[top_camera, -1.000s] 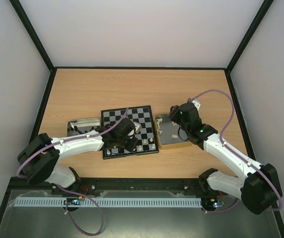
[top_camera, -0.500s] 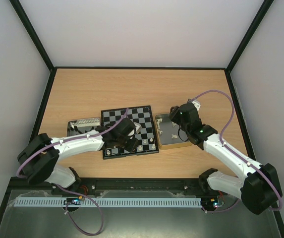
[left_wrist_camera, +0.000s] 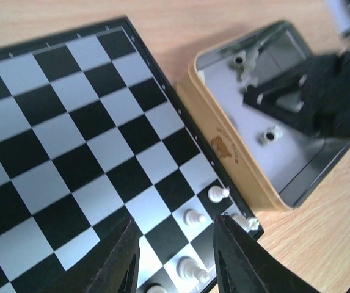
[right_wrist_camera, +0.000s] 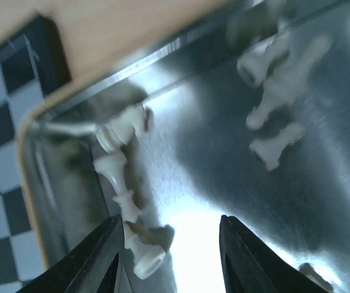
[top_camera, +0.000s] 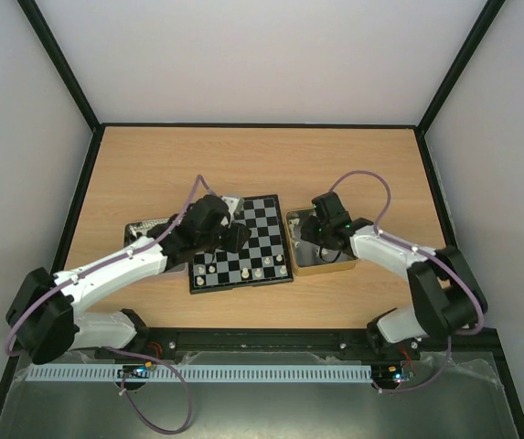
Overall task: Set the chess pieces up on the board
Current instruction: Pick up the chess piece from the storage box.
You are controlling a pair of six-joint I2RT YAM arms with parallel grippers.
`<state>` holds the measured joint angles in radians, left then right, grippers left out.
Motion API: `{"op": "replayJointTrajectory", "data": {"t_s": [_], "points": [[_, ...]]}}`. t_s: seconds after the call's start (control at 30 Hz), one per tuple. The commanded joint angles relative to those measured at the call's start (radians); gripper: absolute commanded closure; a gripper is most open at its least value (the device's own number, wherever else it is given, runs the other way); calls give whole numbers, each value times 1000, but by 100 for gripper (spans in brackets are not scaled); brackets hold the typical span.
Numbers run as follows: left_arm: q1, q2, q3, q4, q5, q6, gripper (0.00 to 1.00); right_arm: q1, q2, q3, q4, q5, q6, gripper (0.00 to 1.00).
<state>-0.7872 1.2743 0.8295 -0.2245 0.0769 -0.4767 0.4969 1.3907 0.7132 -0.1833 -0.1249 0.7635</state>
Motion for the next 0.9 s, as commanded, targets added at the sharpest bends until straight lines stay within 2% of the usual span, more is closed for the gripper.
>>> {"op": "replayJointTrajectory", "data": {"t_s": [0.0,0.3,0.37,0.63,0.87], "points": [[28,-44,-23,36,1,-38,63,-3,85,55,-68,-129,-90,59],[41,-38,-27,43,25,-42,63,-1,176,81,-59,-231,-154,61],[42,-33,-24,43,27,-41,63,-1,191,84,-64,-227,-157,64],[42,-28,-25,45,29,-39,63,2,198,95,-119,-135,-161,75],[43,-27,-21,44,26,-33,63,2,182,95,-149,-36,-135,77]]}}
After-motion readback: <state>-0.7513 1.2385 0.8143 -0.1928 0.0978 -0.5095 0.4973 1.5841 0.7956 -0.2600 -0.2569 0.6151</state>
